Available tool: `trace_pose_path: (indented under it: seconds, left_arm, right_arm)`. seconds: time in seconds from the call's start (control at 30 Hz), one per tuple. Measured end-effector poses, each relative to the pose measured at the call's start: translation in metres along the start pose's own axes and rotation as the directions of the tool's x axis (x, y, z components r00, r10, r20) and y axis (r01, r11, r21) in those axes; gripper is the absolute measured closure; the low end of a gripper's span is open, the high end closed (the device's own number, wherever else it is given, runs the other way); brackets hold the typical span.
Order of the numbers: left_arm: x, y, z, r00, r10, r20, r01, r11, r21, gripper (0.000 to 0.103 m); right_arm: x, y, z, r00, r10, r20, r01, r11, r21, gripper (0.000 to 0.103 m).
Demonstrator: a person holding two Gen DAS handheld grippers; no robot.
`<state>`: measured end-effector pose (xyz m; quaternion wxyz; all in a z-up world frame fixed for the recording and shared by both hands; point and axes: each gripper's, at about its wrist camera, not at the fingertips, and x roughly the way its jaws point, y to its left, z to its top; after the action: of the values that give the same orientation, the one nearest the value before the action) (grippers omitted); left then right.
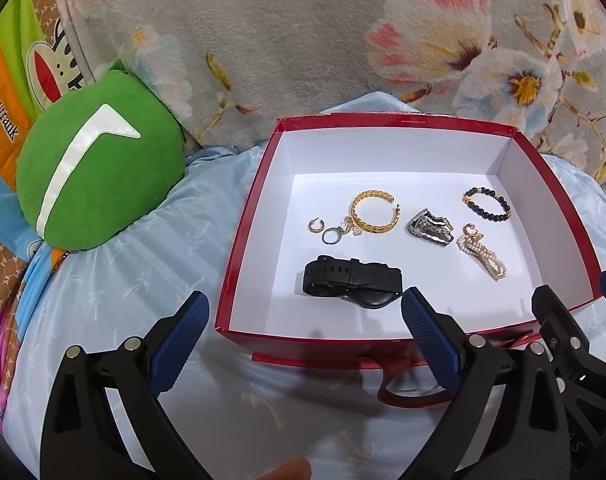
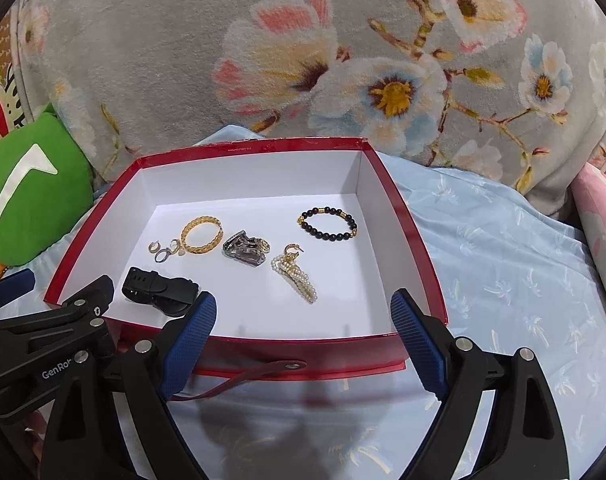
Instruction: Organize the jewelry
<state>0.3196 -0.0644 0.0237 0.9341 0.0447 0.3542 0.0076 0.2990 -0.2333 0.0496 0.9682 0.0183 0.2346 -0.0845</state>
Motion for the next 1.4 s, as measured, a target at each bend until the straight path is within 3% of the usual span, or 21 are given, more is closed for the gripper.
trace_pose_path:
  seconds: [1.4]
  left_arm:
    - [-0.010,0.004,0.001,1.000,-0.003,0.015,0.003,1.000,-0.014,0.009]
  right_arm:
    - [-0.018,0.003,0.004,1.000,-0.021,0.023,0.021,1.000,-0.004,0.016]
